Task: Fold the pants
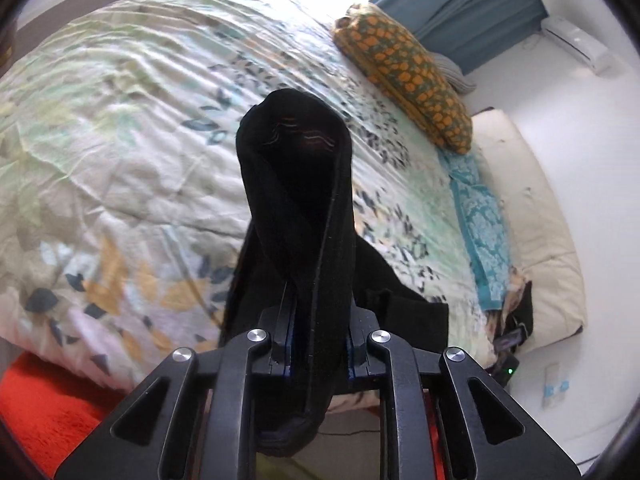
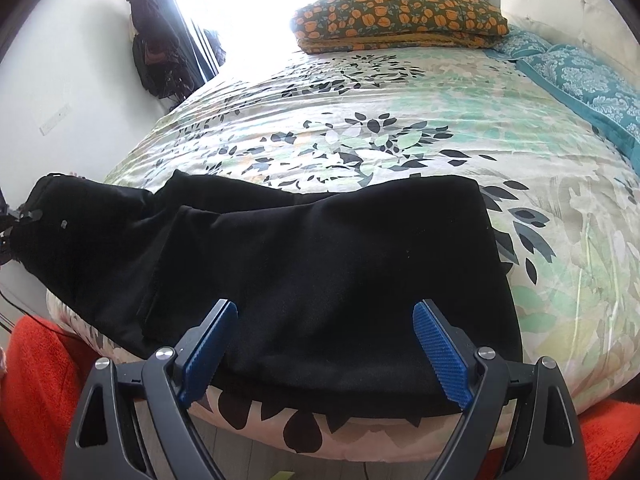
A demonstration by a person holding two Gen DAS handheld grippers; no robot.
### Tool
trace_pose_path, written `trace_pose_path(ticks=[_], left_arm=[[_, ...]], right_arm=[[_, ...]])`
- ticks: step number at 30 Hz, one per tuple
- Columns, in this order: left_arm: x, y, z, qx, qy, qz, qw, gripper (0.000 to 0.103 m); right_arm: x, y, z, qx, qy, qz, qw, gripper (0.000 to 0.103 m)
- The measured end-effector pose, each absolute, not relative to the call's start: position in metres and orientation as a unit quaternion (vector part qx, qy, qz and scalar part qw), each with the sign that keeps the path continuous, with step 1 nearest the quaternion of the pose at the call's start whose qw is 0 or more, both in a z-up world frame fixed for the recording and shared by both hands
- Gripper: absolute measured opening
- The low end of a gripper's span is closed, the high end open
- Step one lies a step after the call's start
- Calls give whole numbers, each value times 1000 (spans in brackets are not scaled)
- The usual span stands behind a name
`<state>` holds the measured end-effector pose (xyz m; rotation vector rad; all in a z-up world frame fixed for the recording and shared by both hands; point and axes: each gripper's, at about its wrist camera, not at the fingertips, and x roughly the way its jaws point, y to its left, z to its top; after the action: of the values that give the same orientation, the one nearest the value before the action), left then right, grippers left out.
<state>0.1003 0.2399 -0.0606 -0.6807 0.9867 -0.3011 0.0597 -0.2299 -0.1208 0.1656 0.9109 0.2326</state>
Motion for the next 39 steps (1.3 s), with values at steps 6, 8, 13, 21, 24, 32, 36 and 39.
trace_pose_path(ticks=[6,8,13,21,24,32,36,39], left_arm=[[110,154,-51,-314,466,-197,803,16],[114,137,-50,-326,466,-207,796,15],[122,96,-33,-328,462,-251,785,15],[137,6,-41,-292,491,-293,766,15],[143,-28,-53,-282,508,-305,755,15],[150,-106,-76,-219,532,-308,757,15],[151,-142,-108,-164,557,-286,762,35],[139,-143,-115,-141,563,-292,760,52]], right_arm=[[61,-245,-116,116,435,109,886,89],[59,-248,-115,123,434,112,885,89],[56,-261,-112,143,428,113,885,89],[52,-302,-106,212,406,90,884,89],[51,-317,-107,240,402,78,880,89],[41,-347,-103,269,378,41,885,89],[33,-373,-99,296,349,-1,889,89],[26,-395,-99,322,336,-27,885,90]])
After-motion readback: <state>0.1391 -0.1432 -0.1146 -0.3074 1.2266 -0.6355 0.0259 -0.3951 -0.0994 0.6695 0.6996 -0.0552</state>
